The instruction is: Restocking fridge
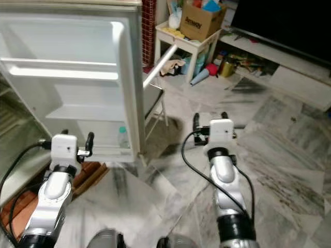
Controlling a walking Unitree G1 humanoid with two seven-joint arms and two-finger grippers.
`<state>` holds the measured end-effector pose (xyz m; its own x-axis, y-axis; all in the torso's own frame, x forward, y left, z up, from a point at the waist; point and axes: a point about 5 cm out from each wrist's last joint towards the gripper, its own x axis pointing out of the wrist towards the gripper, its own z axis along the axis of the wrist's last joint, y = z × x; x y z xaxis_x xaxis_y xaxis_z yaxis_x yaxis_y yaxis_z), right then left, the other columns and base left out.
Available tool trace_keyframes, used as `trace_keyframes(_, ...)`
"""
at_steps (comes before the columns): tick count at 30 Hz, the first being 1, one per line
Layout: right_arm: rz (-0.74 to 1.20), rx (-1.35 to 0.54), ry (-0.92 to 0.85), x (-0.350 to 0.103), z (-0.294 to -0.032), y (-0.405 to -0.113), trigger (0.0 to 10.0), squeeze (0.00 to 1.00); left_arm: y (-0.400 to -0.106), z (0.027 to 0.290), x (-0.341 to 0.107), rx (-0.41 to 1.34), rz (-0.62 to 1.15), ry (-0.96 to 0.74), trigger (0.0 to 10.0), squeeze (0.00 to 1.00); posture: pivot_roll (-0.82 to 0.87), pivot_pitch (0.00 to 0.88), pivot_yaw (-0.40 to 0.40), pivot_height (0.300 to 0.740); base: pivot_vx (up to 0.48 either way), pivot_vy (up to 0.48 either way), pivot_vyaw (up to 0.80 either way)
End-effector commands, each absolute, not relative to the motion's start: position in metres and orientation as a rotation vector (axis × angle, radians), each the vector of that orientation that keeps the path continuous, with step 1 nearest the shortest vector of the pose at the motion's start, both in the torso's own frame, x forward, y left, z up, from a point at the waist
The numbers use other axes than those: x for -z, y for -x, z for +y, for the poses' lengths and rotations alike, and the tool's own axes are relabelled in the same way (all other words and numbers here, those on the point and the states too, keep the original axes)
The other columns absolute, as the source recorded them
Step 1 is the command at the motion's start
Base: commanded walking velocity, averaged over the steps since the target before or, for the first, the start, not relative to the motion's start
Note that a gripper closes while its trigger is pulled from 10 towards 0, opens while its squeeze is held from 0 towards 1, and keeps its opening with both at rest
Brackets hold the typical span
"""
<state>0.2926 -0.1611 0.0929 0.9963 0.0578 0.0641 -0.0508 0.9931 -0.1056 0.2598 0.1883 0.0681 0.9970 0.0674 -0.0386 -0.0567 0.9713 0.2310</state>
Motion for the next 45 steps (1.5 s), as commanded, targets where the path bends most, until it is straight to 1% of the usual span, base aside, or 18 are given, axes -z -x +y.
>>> trace_keyframes(1, -0.069, -0.058, 0.120, -0.094, -0.164, -0.295, 10.0, 0.00, -0.260, 0.187, -0.067, -0.066, 0.055, -0.221, 10.0, 0.00, 0.08, 0.072, -0.017, 0.740, 0.000, -0.322, 0.79)
trace_keyframes(9, -0.072, -0.079, 0.108, -0.094, -0.159, -0.297, 10.0, 0.00, -0.260, 0.189, -0.067, -0.073, 0.059, -0.229, 10.0, 0.00, 0.09, 0.075, -0.014, 0.740, 0.000, -0.411, 0.76)
trace_keyframes(11, -0.070, -0.088, 0.108, -0.094, -0.158, -0.298, 10.0, 0.00, -0.260, 0.189, -0.067, -0.075, 0.061, -0.230, 10.0, 0.00, 0.09, 0.074, -0.015, 0.740, 0.262, -0.382, 0.75)
trace_keyframes(14, -0.091, -0.134, 0.137, -0.096, -0.150, -0.299, 10.0, 0.00, -0.260, 0.190, -0.067, -0.081, 0.066, -0.230, 10.0, 0.00, 0.09, 0.075, -0.015, 0.740, 0.314, -0.358, 0.73)
trace_keyframes(20, -0.080, -0.117, 0.118, -0.094, -0.151, -0.299, 10.0, 0.00, -0.259, 0.188, -0.066, -0.079, 0.063, -0.234, 10.0, 0.00, 0.08, 0.078, -0.014, 0.740, 0.371, -0.297, 0.68)
trace_keyframes(35, -0.059, -0.168, 0.091, -0.091, -0.147, -0.301, 10.0, 0.00, -0.258, 0.191, -0.068, -0.103, 0.056, -0.211, 10.0, 0.00, 0.09, 0.080, -0.017, 0.740, 0.454, 0.000, 0.49)
trace_keyframes(39, -0.012, -0.175, 0.072, -0.086, -0.146, -0.304, 10.0, 0.00, -0.258, 0.194, -0.066, -0.120, 0.075, -0.174, 10.0, 0.00, 0.09, 0.081, -0.017, 0.740, 0.000, 0.000, 0.00)
trace_keyframes(41, -0.026, -0.185, 0.059, -0.088, -0.146, -0.306, 10.0, 0.00, -0.259, 0.200, -0.065, -0.154, 0.088, -0.132, 10.0, 0.00, 0.09, 0.082, -0.016, 0.740, 0.000, 0.000, 0.00)
trace_keyframes(45, -0.070, -0.167, 0.111, -0.094, -0.149, -0.310, 10.0, 0.00, -0.256, 0.206, -0.063, -0.192, 0.105, -0.082, 10.0, 0.00, 0.10, 0.083, -0.017, 0.740, 0.000, 0.000, 0.53)
